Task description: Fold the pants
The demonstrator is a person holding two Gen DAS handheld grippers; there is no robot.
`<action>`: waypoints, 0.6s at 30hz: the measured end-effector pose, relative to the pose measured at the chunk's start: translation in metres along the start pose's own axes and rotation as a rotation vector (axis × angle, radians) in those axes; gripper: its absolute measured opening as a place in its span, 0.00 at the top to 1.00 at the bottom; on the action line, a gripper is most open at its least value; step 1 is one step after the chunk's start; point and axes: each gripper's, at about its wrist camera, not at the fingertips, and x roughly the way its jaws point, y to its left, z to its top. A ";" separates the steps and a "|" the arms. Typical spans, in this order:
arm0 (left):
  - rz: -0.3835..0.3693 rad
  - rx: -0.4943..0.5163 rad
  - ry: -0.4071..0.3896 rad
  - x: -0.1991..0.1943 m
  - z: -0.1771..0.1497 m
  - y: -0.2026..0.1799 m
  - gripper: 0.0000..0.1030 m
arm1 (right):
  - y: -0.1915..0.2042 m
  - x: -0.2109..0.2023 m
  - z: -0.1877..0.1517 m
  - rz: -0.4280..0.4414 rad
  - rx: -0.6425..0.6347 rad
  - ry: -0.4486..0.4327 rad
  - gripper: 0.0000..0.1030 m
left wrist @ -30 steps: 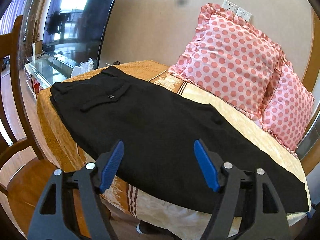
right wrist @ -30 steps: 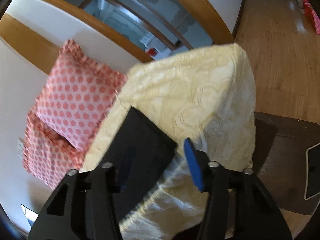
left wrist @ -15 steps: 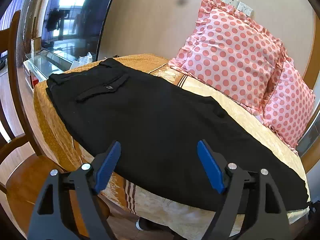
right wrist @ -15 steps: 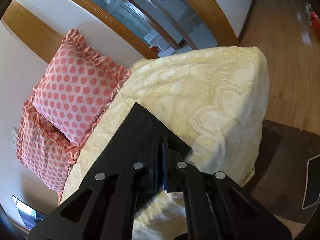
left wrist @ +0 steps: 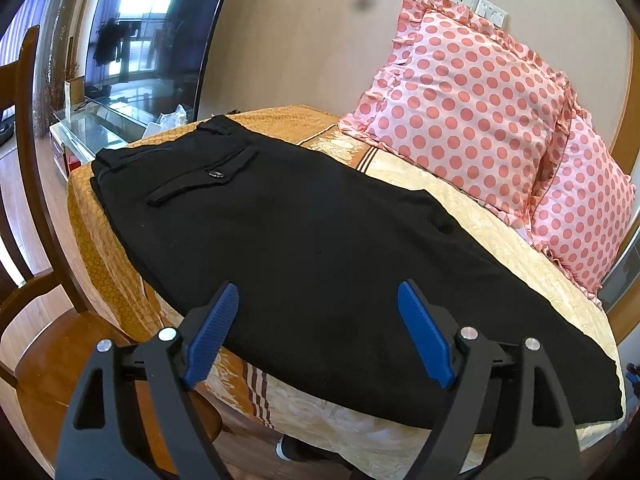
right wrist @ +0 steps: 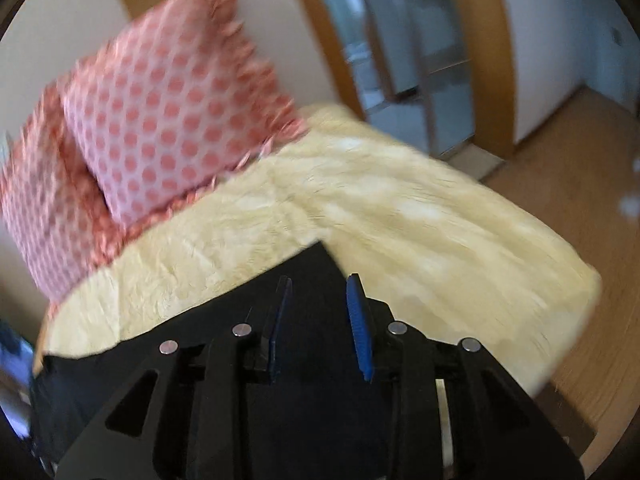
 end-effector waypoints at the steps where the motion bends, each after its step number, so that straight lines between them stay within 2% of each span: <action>1: 0.001 0.001 0.000 0.000 0.000 0.000 0.20 | 0.006 0.011 0.006 -0.027 -0.036 0.022 0.71; 3: 0.004 0.003 0.001 -0.001 0.000 -0.001 0.20 | 0.010 0.026 0.010 -0.059 -0.063 0.050 0.71; 7: 0.013 0.008 0.003 0.002 0.000 -0.001 0.19 | 0.010 0.047 0.006 -0.064 -0.093 0.114 0.71; 9: 0.018 0.013 0.004 0.004 0.001 -0.003 0.19 | 0.014 0.045 0.002 -0.075 -0.131 0.090 0.76; 10: 0.021 0.015 0.005 0.006 0.001 -0.004 0.18 | 0.017 0.044 0.000 -0.081 -0.149 0.078 0.86; 12: 0.023 0.019 0.006 0.008 0.002 -0.006 0.17 | 0.019 0.041 -0.003 -0.078 -0.161 0.052 0.92; 18: 0.021 0.026 0.009 0.011 0.002 -0.009 0.17 | 0.022 0.046 0.016 -0.078 -0.131 0.005 0.94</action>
